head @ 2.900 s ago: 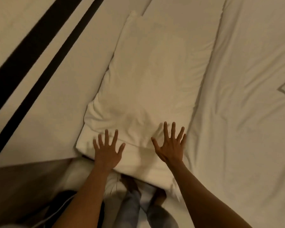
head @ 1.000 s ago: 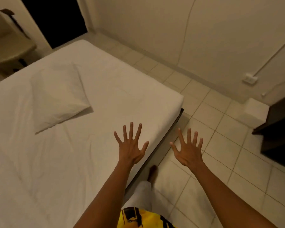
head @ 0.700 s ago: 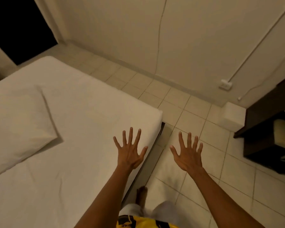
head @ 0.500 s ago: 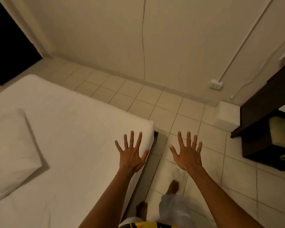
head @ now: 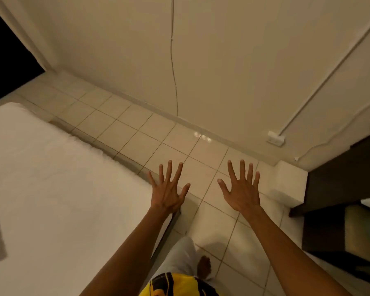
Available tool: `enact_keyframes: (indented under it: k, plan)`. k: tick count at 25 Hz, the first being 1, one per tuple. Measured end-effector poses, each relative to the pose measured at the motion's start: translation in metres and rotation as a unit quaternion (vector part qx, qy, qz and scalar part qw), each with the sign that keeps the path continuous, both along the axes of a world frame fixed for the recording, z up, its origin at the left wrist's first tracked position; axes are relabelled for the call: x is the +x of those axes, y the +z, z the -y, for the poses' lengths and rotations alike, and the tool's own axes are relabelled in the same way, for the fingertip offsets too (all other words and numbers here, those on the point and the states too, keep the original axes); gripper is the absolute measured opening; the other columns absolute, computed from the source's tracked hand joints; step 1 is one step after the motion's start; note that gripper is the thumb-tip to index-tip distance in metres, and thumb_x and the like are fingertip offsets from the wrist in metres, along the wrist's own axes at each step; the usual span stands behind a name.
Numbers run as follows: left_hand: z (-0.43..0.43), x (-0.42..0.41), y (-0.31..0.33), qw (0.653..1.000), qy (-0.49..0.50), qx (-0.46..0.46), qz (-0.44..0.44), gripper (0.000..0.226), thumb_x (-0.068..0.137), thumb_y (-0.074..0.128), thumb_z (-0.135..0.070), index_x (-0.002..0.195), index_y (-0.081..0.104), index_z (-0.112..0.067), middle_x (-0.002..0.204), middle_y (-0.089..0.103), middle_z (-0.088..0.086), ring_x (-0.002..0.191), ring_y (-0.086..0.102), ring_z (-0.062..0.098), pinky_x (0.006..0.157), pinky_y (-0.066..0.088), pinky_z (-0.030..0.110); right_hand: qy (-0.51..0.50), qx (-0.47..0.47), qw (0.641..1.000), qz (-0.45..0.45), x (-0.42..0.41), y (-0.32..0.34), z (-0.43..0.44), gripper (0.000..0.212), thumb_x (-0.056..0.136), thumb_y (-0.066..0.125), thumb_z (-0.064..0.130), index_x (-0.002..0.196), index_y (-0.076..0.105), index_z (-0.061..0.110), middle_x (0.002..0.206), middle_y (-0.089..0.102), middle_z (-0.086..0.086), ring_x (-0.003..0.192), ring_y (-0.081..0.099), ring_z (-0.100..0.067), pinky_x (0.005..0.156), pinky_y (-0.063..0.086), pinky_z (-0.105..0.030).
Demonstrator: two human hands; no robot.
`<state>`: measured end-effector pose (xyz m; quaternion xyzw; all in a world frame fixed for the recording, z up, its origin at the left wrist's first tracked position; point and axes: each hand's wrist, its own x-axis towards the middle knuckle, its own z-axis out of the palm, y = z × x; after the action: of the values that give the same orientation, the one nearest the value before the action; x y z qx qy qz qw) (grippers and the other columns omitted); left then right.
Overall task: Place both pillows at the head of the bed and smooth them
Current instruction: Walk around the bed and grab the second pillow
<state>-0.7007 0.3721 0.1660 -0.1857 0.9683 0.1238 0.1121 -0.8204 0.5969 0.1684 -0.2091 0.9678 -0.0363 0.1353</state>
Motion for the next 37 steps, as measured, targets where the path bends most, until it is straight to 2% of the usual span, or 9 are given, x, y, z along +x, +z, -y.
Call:
enact_keyframes:
  k: [6, 12, 16, 20, 25, 28, 31, 33, 37]
  plan:
    - [0.038, -0.115, -0.022, 0.997, 0.066, 0.003, 0.024, 0.074, 0.092, 0.005, -0.072, 0.15, -0.027, -0.038, 0.161, -0.03, 0.004, 0.15, -0.019, 0.037, 0.113, -0.016, 0.069, 0.04, 0.006, 0.999, -0.018, -0.127, -0.013, 0.046, 0.086, 0.085, -0.008, 0.074, 0.159, -0.013, 0.03, 0.167, -0.011, -0.017, 0.153, -0.014, -0.041, 0.122, -0.006, -0.059]
    - [0.108, -0.228, -0.017, 0.988, 0.156, 0.009, -0.009, 0.073, 0.094, 0.008, -0.07, 0.152, -0.024, -0.037, 0.164, -0.023, 0.004, 0.152, -0.013, 0.036, 0.112, -0.017, 0.067, 0.115, -0.017, 0.992, -0.048, -0.267, -0.001, 0.149, 0.079, 0.093, 0.008, 0.07, 0.161, -0.005, 0.031, 0.168, -0.005, -0.019, 0.152, -0.01, -0.046, 0.122, -0.006, -0.058]
    - [0.166, -0.268, -0.006, 0.972, 0.234, 0.031, -0.019, 0.073, 0.094, 0.008, -0.07, 0.151, -0.024, -0.038, 0.164, -0.023, 0.003, 0.151, -0.015, 0.036, 0.114, -0.012, 0.069, 0.203, -0.021, 0.978, -0.041, -0.327, 0.0, 0.23, 0.075, 0.095, 0.01, 0.067, 0.161, 0.0, 0.032, 0.168, 0.001, -0.015, 0.153, -0.006, -0.044, 0.122, -0.003, -0.06]
    - [0.23, -0.288, -0.003, 0.943, 0.329, 0.055, -0.004, 0.072, 0.094, 0.008, -0.07, 0.151, -0.024, -0.039, 0.163, -0.026, 0.003, 0.151, -0.017, 0.035, 0.114, -0.015, 0.068, 0.27, -0.03, 0.962, -0.023, -0.384, -0.003, 0.327, 0.075, 0.095, 0.01, 0.066, 0.161, 0.0, 0.03, 0.168, 0.003, -0.015, 0.153, -0.004, -0.045, 0.122, -0.002, -0.061]
    - [0.308, -0.309, 0.003, 0.898, 0.434, 0.067, -0.014, 0.083, 0.078, -0.008, -0.078, 0.151, -0.023, -0.041, 0.162, -0.027, 0.003, 0.149, -0.021, 0.035, 0.114, -0.008, 0.07, 0.358, -0.053, 0.932, -0.008, -0.432, 0.008, 0.449, 0.072, 0.097, 0.014, 0.064, 0.161, 0.009, 0.031, 0.168, 0.009, -0.016, 0.153, 0.001, -0.046, 0.123, 0.002, -0.061]
    - [0.339, -0.33, 0.004, 0.862, 0.501, 0.067, -0.031, 0.079, 0.086, 0.0, -0.077, 0.152, -0.02, -0.04, 0.163, -0.025, 0.003, 0.15, -0.02, 0.034, 0.115, -0.011, 0.069, 0.396, -0.039, 0.917, 0.009, -0.445, 0.005, 0.516, 0.07, 0.099, 0.015, 0.063, 0.161, 0.004, 0.033, 0.169, 0.005, -0.015, 0.153, -0.002, -0.044, 0.122, 0.001, -0.061]
    - [0.369, -0.342, 0.001, 0.818, 0.564, 0.108, -0.04, 0.073, 0.095, 0.012, -0.07, 0.153, -0.019, -0.04, 0.164, -0.023, 0.005, 0.151, -0.018, 0.035, 0.113, -0.014, 0.067, 0.454, -0.029, 0.89, 0.019, -0.448, 0.0, 0.571, 0.072, 0.097, 0.01, 0.065, 0.161, 0.001, 0.033, 0.169, 0.003, -0.014, 0.154, -0.004, -0.043, 0.122, -0.002, -0.061]
    - [0.395, -0.346, -0.009, 0.808, 0.578, 0.11, -0.026, 0.073, 0.095, 0.013, -0.069, 0.153, -0.02, -0.039, 0.164, -0.023, 0.006, 0.15, -0.018, 0.036, 0.112, -0.014, 0.066, 0.479, -0.036, 0.877, 0.015, -0.452, -0.009, 0.613, 0.079, 0.09, 0.0, 0.069, 0.161, 0.0, 0.033, 0.169, 0.002, -0.013, 0.154, -0.005, -0.042, 0.122, -0.003, -0.061]
    - [0.468, -0.34, -0.028, 0.804, 0.586, 0.103, -0.003, 0.073, 0.094, 0.01, -0.07, 0.152, -0.022, -0.039, 0.163, -0.025, 0.005, 0.15, -0.02, 0.036, 0.114, -0.012, 0.068, 0.508, 0.005, 0.861, 0.015, -0.456, -0.02, 0.697, 0.084, 0.086, -0.007, 0.07, 0.16, -0.004, 0.033, 0.169, -0.003, -0.012, 0.153, -0.01, -0.042, 0.122, -0.007, -0.06]
